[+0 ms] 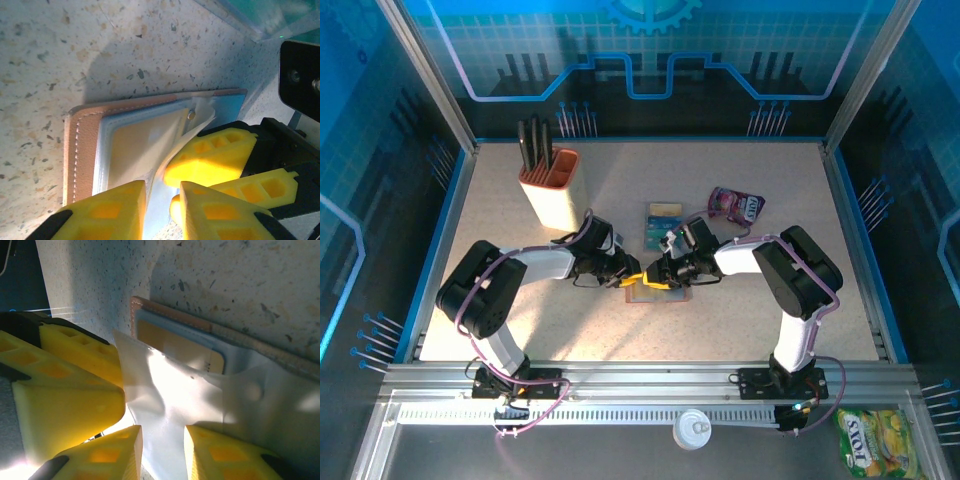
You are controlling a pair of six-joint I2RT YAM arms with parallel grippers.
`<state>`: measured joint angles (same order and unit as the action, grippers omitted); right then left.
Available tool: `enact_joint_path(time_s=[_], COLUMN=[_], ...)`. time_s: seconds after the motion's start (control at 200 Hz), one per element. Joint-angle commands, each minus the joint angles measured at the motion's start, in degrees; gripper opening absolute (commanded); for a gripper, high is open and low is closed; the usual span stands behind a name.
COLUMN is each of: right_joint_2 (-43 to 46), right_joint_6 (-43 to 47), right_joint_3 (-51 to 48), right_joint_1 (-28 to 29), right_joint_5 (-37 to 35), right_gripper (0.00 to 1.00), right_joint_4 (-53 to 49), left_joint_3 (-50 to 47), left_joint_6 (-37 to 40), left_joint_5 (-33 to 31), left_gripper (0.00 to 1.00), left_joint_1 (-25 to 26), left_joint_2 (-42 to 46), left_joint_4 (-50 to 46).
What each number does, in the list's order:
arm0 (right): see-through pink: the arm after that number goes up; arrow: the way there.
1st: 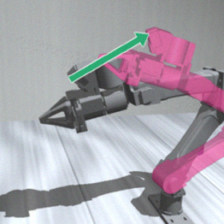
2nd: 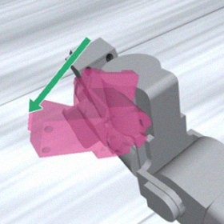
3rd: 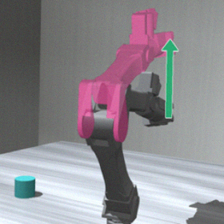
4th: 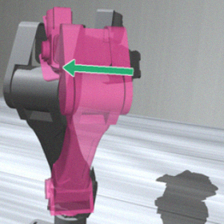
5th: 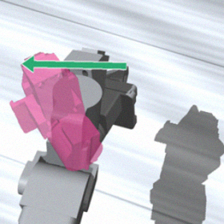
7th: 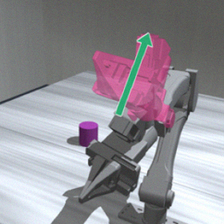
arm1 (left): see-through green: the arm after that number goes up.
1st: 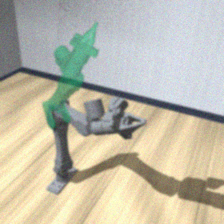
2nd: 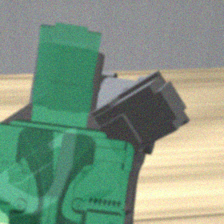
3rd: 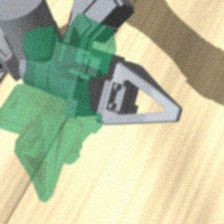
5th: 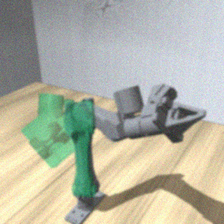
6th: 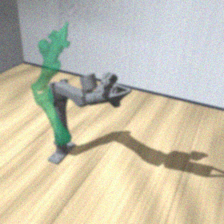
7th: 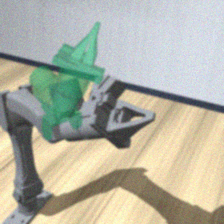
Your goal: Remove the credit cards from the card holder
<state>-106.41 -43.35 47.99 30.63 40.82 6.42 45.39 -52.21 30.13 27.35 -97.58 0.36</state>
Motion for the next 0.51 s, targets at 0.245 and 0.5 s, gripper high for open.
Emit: enact_joint_path(time_s=[0.245, 0.5], right_joint_2=[0.79, 6.19], right_joint_6=[-1.36, -1.71], right_joint_3=[-1.15, -1.05], right_joint_1=[-0.76, -0.82], right_joint_5=[0.42, 0.09], right_gripper=[0.30, 0.30], right_joint_4=[0.76, 0.19], left_joint_3=[-1.55, -1.62], left_joint_6=[-0.41, -0.49], left_joint_5=[1.87, 1.77], left_gripper=[0.20, 0.20], left_joint_1=[0.77, 0.73], left_joint_2=[0.28, 1.69], left_joint_4=[0.49, -0.36])
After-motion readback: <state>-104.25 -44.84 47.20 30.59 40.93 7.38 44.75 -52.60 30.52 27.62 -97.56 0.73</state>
